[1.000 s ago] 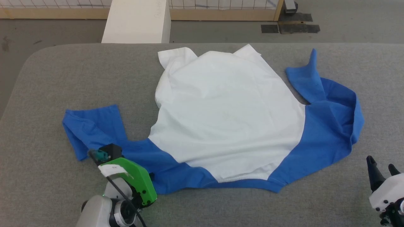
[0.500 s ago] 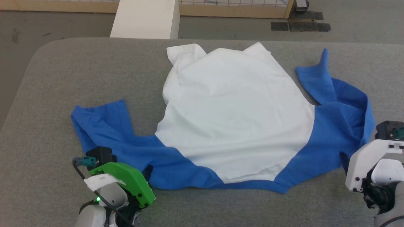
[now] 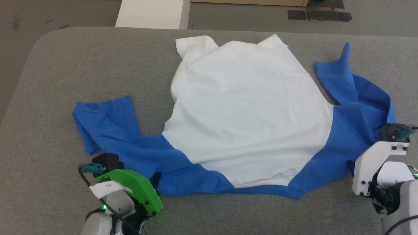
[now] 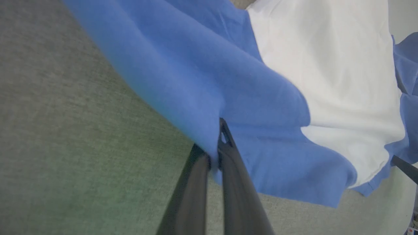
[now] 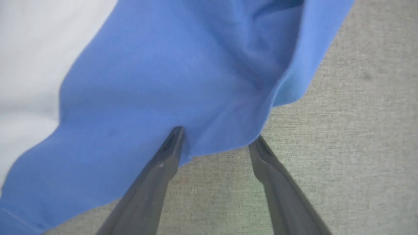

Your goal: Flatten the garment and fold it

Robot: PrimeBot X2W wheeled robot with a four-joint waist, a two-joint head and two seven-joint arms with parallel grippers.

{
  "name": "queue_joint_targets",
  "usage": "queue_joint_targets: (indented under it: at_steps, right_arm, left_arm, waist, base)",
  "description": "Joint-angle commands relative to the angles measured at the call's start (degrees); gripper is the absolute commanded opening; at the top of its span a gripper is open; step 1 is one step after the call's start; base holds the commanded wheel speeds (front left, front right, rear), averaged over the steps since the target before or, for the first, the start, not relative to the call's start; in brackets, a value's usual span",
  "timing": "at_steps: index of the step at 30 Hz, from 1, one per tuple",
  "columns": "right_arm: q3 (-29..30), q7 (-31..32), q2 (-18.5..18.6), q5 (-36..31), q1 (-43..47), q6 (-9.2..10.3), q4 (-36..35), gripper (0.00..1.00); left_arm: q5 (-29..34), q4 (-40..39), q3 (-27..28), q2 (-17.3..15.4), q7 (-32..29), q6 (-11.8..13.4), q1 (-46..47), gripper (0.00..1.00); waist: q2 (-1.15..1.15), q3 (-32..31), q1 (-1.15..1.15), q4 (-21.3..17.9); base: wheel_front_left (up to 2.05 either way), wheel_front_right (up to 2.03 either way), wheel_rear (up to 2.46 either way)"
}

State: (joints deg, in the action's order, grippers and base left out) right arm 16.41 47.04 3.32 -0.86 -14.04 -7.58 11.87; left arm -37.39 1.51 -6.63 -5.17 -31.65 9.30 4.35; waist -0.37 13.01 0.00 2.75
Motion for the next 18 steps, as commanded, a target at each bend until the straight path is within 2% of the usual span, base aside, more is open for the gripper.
queue_joint_targets:
  at_steps: [1,2,9,13,18]
  right_arm:
    - [-0.42,-0.14,-0.44,-0.23,0.3,0.09,1.89,0.11]
    - [-0.49,-0.16,-0.44,-0.02,0.2,0.09,2.12,0.0]
    - [-1.61,-1.92,-0.45,4.96,-0.33,0.09,0.72,0.0]
    - [-1.97,-3.19,-0.45,9.54,-0.98,0.09,-2.53,0.0]
    - [-2.28,-1.43,-0.43,15.88,-3.23,0.09,-7.77,0.0]
  left_arm:
    - [-0.39,0.27,0.06,0.22,0.33,-0.25,0.32,0.0]
    - [-0.52,0.31,0.11,0.24,0.46,-0.29,0.3,0.0]
    - [-2.77,-0.38,1.19,0.66,2.46,-1.26,0.38,0.0]
    - [-8.73,-2.66,2.83,1.47,3.31,-2.91,1.15,0.0]
    - [-15.58,-6.51,4.28,1.87,2.33,-4.13,4.62,0.0]
  waist:
    - [0.37,0.05,0.0,-0.15]
    - [0.37,0.05,0.0,-0.22]
    - [0.37,-1.22,0.0,-0.82]
    - [0.37,-2.6,0.0,-1.08]
    - [0.37,-4.15,0.0,-1.51]
  base:
    - [0.0,0.0,0.0]
    - [0.0,0.0,0.0]
    - [0.0,0.0,0.0]
    - [0.0,0.0,0.0]
    - [0.0,0.0,0.0]
